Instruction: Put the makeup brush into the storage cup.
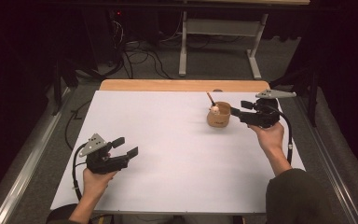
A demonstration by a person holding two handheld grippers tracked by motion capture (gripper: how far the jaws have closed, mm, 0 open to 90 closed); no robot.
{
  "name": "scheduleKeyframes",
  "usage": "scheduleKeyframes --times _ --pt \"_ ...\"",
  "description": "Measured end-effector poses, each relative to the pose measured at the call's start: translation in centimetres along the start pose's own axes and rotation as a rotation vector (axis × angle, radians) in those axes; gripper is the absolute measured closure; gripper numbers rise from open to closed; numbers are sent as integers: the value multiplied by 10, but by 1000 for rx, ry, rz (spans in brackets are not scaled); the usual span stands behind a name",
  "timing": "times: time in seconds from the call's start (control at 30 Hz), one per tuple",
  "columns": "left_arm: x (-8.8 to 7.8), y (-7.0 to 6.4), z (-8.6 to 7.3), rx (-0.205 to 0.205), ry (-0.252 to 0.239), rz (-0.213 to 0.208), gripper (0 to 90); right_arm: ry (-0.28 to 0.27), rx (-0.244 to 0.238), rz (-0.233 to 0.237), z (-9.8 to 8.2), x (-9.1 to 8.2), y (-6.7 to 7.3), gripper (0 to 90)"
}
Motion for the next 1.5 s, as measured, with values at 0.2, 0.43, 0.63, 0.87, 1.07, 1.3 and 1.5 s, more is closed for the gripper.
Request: scheduleKeyframes --times 0.2,0.43,0.63,0.87,1.07,1.3,1.5 --pt "-1 0 0 -6 -5 2 280 -9 -5 6 -1 -3 2 445" --pt "0 0 0 -4 1 0 280 -13 -14 16 -2 -6 4 444" --pt "-1 0 0 -7 -2 2 280 -15 -8 19 -5 -8 2 445" --pt "0 0 -1 -6 1 2 280 -17 -4 15 -7 -12 0 445" --pt "0 0 0 -7 -1 3 280 -19 -4 17 -10 -15 0 446" --pt "0 0 -1 -6 1 3 280 -24 -4 25 -12 -18 1 446" --pt "0 0 0 -7 -2 3 280 -24 -9 28 -14 -20 2 445"
Point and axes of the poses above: each handheld gripper's, and its own axes: x roughly forward along the jaws, z roughly out of its top, y roughly to its left, the point moved 6 cm from there along x, roughly forward along the jaws, and after that the axes turned 15 degrees about x, right-handed, at the moved point
